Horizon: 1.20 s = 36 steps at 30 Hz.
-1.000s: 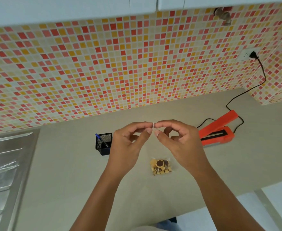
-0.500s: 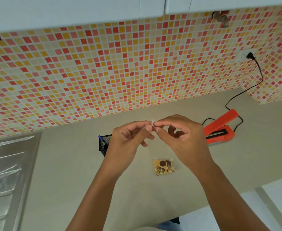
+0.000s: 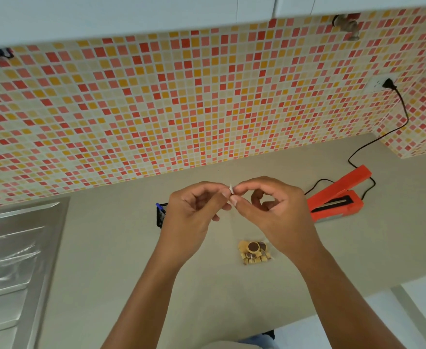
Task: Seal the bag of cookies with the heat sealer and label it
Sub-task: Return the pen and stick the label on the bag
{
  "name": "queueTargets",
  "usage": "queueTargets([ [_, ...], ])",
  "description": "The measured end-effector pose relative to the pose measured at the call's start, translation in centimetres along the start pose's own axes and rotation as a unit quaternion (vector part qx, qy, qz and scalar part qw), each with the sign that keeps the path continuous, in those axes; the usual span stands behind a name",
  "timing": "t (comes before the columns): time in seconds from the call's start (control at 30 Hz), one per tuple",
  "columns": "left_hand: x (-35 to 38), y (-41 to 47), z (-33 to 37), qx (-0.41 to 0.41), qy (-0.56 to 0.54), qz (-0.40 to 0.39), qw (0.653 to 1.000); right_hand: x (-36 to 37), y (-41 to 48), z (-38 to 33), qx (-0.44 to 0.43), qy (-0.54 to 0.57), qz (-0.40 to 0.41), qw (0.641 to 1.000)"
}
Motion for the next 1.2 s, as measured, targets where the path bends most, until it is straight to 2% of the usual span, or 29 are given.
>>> queueTargets([
  [0.47,-1.0,0.3,-0.4,0.039,0.114,0.051,0.991,2.3,0.9,0.5,0.033,0.029,-0.025,0.999],
  [0.6,-1.4,0.8,-1.7,-0.002,0.086,0.057,0.995,3.5,1.2,2.5,0.144,0.143,-0.009,0.979],
  [0.8,-3.4,2.2,-5.0,-0.073,0.048,0.071,0.994,6.0,0.7,8.9,0.34,0.247,0.044,0.907],
  [0.9,-4.3,3.1,-7.2,-0.091,0.044,0.079,0.992,7.9,-0.8,14.0,0.417,0.228,0.027,0.879],
  [1.03,-4.9,4.3,-11.7,-0.127,0.082,0.067,0.986,11.1,-3.5,20.2,0.505,0.13,-0.056,0.852],
  [1.2,-5.2,4.6,-18.5,-0.197,0.141,0.039,0.969,14.4,-6.1,24.3,0.54,0.036,-0.127,0.831],
])
Point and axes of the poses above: each hand's wrist, its own y-axis towards the middle knuckle, its own x-axis out of the palm, z = x × y, the point moved 3 cm from there along y, towards the middle knuckle, and after that the axes turned 5 degrees about -x, right-handed, at the moved point
